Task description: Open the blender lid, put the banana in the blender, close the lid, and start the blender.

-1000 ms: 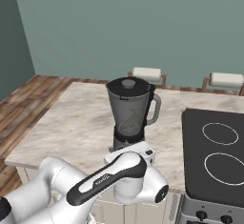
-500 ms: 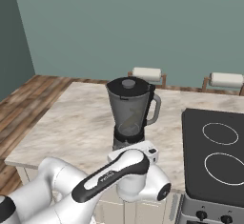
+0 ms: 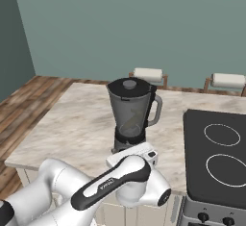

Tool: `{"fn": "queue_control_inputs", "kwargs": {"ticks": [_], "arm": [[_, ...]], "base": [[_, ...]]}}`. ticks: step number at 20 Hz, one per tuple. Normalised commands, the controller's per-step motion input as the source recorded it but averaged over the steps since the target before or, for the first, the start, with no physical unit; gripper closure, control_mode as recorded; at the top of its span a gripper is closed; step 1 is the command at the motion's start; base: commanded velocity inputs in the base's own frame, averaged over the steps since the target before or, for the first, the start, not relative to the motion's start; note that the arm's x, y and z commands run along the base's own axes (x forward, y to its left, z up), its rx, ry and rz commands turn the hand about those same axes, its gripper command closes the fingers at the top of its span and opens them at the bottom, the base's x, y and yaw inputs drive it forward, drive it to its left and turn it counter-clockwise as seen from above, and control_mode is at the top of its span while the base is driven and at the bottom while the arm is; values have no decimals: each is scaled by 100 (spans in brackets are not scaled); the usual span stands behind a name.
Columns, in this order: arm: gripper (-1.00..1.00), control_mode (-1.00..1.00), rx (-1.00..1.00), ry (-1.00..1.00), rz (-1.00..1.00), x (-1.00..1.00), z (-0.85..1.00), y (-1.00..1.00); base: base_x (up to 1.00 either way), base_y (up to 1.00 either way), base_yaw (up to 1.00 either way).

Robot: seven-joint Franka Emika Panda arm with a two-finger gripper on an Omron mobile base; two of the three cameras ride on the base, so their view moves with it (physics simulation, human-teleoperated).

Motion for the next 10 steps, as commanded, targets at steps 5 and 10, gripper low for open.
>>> {"fn": "queue_control_inputs", "kwargs": {"ticks": [5,10], "arm": [[-100,-100,0,-4,0,2,16,29],[-100,-100,-1,0,0,8,13,24]], "base": [[0,0,0],[0,0,0]]}}
